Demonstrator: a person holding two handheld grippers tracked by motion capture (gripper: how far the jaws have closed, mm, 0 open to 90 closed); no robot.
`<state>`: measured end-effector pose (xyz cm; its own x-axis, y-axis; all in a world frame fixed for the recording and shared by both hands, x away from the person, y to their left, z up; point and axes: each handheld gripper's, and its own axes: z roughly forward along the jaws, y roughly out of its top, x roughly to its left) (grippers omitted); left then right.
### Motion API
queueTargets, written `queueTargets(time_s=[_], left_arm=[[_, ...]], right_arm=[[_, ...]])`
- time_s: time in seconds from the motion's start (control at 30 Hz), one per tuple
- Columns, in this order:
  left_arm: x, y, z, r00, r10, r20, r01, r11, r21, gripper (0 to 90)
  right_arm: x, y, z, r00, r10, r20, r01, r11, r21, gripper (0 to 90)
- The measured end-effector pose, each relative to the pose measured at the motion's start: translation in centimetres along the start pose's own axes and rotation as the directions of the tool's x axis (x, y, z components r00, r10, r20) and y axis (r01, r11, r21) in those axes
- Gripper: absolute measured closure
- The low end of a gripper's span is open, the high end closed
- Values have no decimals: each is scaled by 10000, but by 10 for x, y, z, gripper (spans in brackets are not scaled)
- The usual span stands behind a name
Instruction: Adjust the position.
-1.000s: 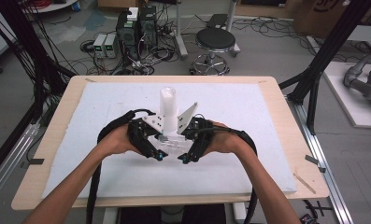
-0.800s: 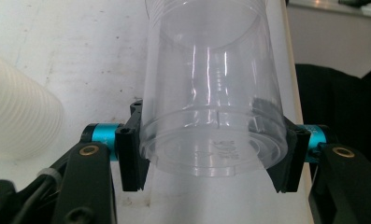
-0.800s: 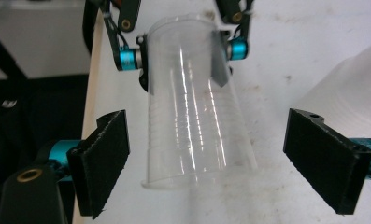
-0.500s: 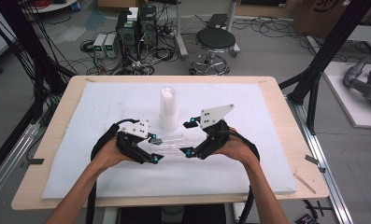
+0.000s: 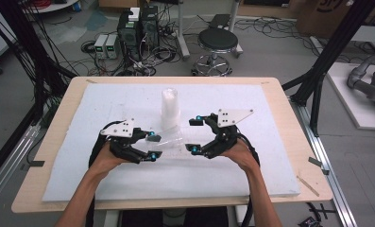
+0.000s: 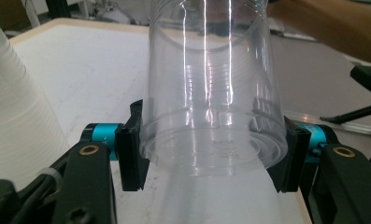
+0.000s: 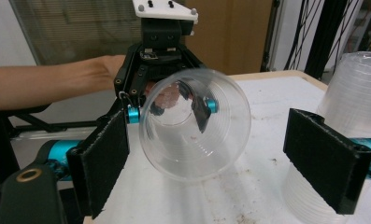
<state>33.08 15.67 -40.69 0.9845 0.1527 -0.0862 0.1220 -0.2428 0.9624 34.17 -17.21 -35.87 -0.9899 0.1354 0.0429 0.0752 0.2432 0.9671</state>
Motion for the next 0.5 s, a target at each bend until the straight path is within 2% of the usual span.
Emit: queueTargets(time_s=[0.17, 0.33, 0.5], left_arm=[[1, -1, 0, 9999, -44, 149, 54, 9980, -628, 412], [3, 0, -3, 9995, -105, 283, 140, 9918, -1272, 412], [3, 0, -2, 9992, -68, 389, 125, 9888, -1487, 412]], right_arm=[[0, -5, -1, 10000, 9, 11, -9, 9998, -196, 146], [0, -9, -2, 9999, 109, -59, -110, 9995, -300, 146], [0, -11, 1, 9999, 120, -88, -123, 9994, -330, 146]])
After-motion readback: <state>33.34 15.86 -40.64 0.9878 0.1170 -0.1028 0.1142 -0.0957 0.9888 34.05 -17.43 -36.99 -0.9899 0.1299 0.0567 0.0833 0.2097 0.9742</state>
